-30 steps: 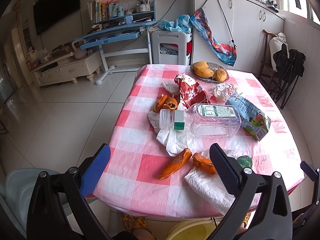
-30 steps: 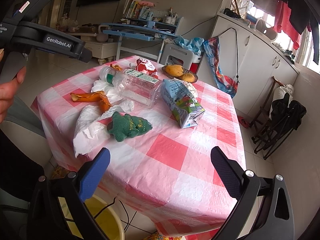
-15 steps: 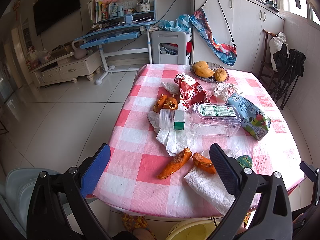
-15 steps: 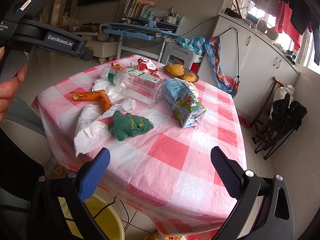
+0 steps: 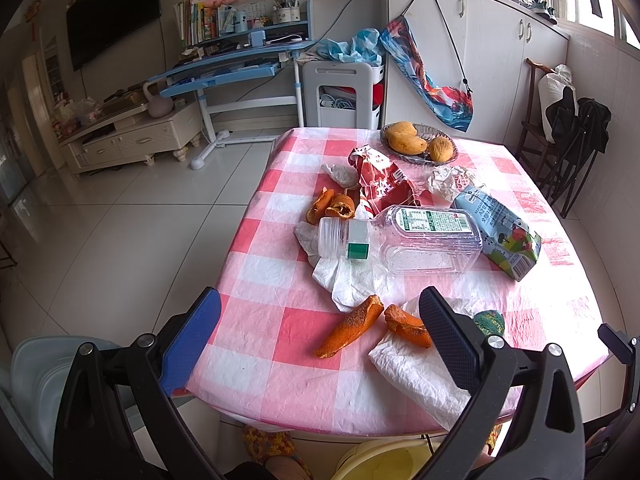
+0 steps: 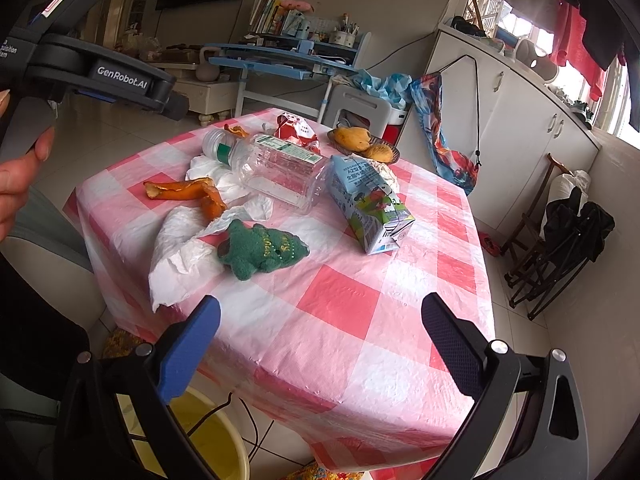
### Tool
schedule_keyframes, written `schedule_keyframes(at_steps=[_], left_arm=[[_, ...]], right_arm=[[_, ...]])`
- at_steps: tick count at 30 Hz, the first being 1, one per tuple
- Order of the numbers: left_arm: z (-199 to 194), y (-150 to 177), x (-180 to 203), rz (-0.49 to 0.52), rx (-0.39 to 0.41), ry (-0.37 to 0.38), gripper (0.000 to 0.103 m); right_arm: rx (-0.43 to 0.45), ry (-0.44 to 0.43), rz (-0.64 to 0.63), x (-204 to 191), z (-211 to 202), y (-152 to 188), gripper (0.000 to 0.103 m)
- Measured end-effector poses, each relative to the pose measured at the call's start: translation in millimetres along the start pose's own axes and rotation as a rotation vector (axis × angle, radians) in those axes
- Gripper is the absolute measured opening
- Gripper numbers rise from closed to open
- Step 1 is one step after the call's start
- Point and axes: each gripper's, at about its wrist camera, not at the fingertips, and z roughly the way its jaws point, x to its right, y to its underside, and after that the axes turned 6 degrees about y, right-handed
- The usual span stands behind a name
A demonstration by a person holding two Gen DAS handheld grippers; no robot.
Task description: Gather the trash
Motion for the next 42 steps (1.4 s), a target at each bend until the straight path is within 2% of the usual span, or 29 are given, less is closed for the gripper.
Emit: schedule_keyframes(at_steps=[42], left_arm=[[-0.3, 0.8, -0.5, 0.002, -0.005, -0.001, 0.096]], right_arm=[[-0.003, 0.001, -0.003, -3.9, 0.7, 2.8, 0.097]])
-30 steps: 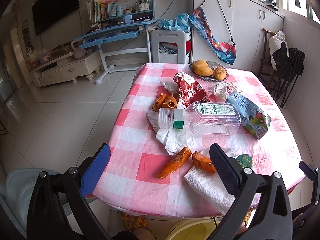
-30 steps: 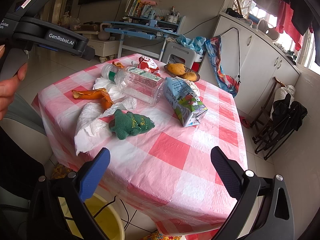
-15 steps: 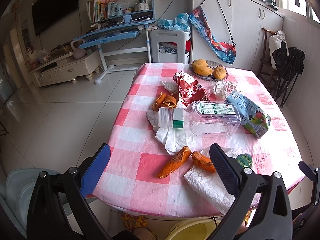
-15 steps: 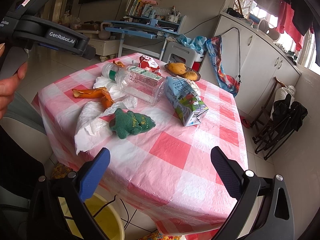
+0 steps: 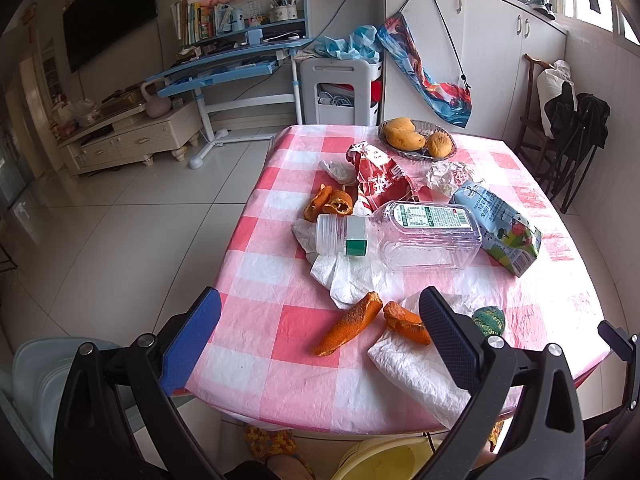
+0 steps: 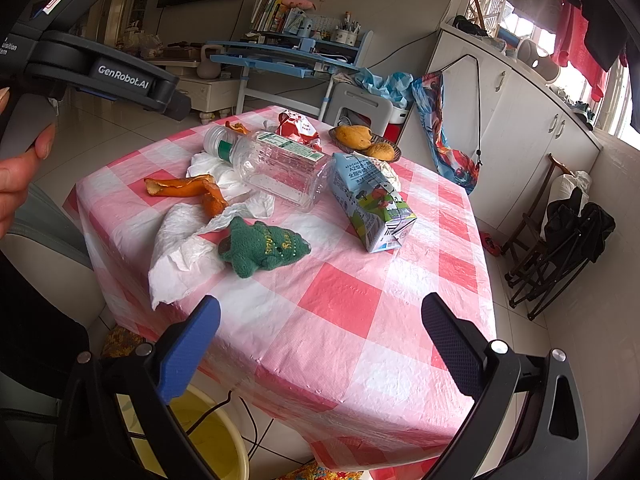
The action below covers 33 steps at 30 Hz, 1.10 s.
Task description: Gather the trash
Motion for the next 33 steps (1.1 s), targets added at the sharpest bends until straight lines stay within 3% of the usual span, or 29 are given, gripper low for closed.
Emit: schedule_keyframes(at_steps=[33], left_arm=[[-0.5, -1.8, 0.2, 0.0, -0.003, 0.0, 0.096]], right_arm=[[-0.001, 0.001, -0.002, -1.2, 1.5, -1.3, 0.097]])
